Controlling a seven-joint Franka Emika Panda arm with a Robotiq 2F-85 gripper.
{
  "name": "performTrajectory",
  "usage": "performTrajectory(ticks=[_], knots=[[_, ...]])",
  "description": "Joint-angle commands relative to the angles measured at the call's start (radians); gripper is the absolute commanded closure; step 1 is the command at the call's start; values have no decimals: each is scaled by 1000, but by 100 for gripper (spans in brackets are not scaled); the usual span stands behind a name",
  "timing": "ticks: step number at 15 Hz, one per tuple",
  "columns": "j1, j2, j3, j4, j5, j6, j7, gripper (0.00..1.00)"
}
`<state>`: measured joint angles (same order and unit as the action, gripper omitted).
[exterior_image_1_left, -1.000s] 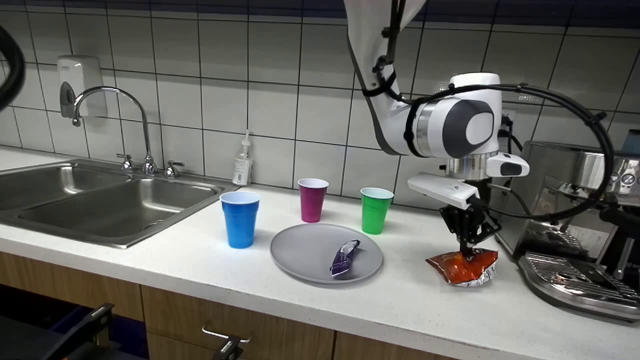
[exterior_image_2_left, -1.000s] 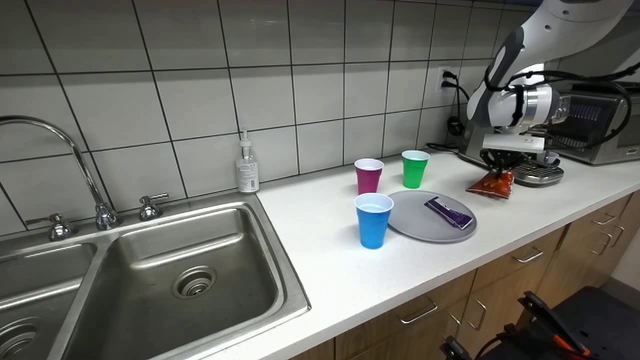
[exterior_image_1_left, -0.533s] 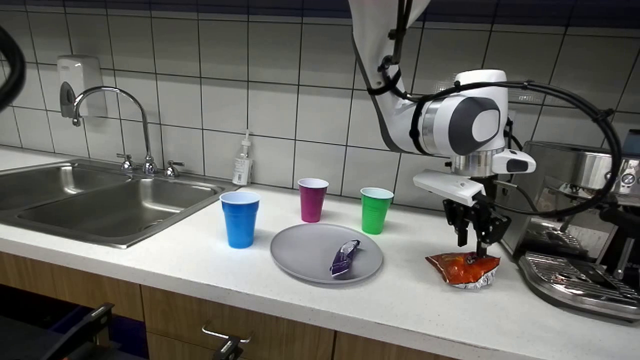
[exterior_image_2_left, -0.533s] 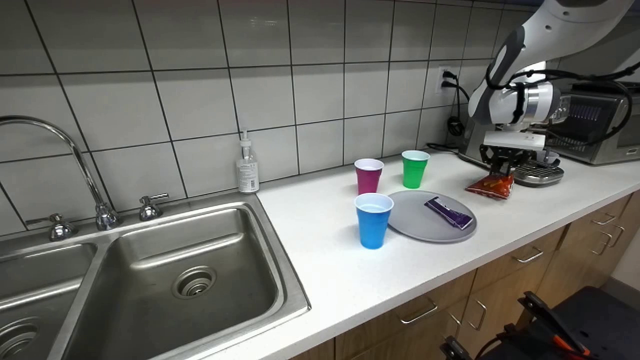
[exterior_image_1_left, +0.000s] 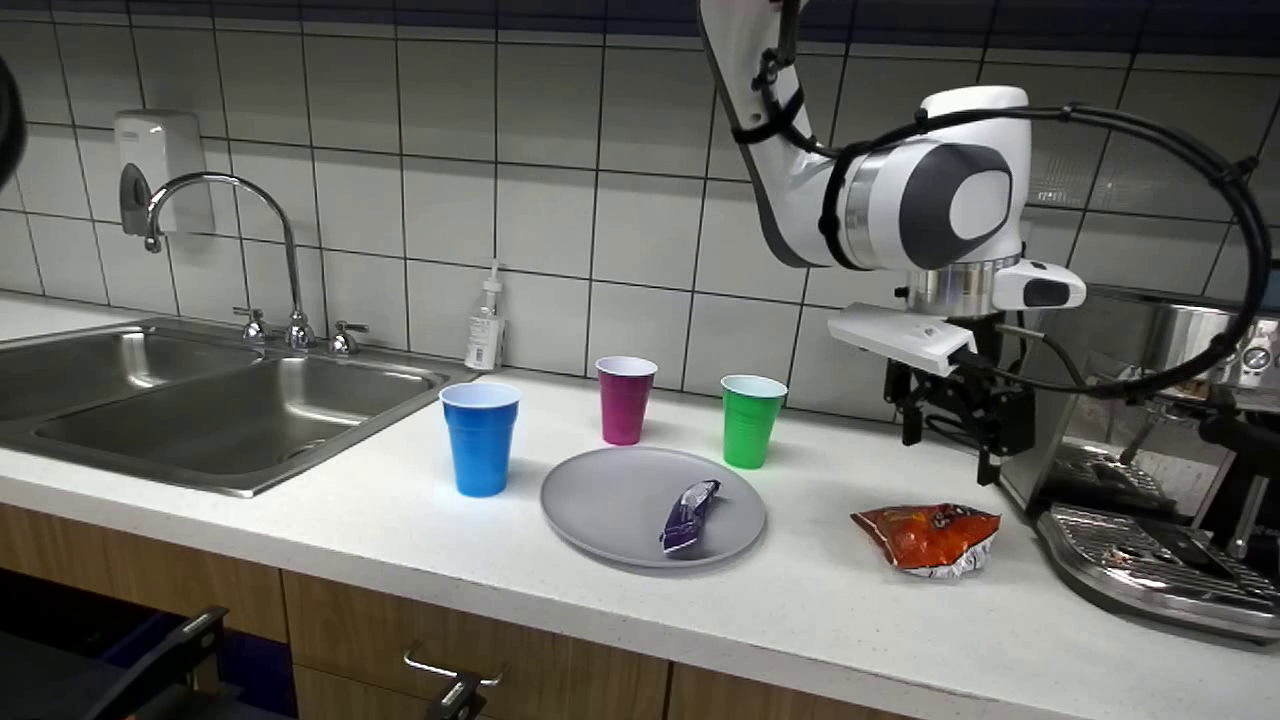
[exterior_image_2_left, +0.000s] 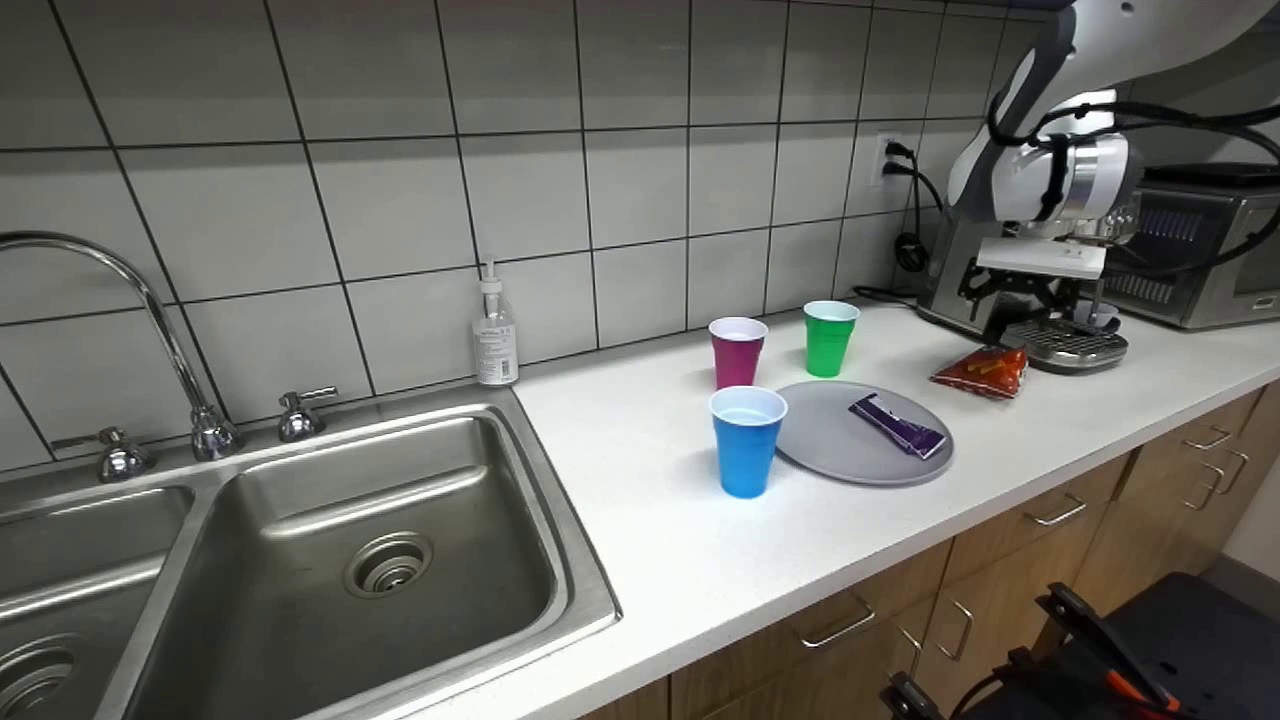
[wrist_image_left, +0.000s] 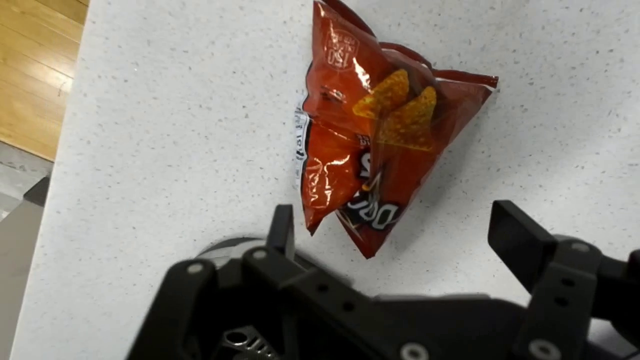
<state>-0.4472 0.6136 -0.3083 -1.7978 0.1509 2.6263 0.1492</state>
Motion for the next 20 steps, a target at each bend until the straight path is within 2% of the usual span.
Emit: performTrajectory(ticks=[1, 12, 20], knots=[[5, -149, 4, -155, 4, 2, -41, 0], [33, -438, -6, -486, -17, -10, -153, 0], [108, -504, 4, -602, -81, 11, -188, 0]])
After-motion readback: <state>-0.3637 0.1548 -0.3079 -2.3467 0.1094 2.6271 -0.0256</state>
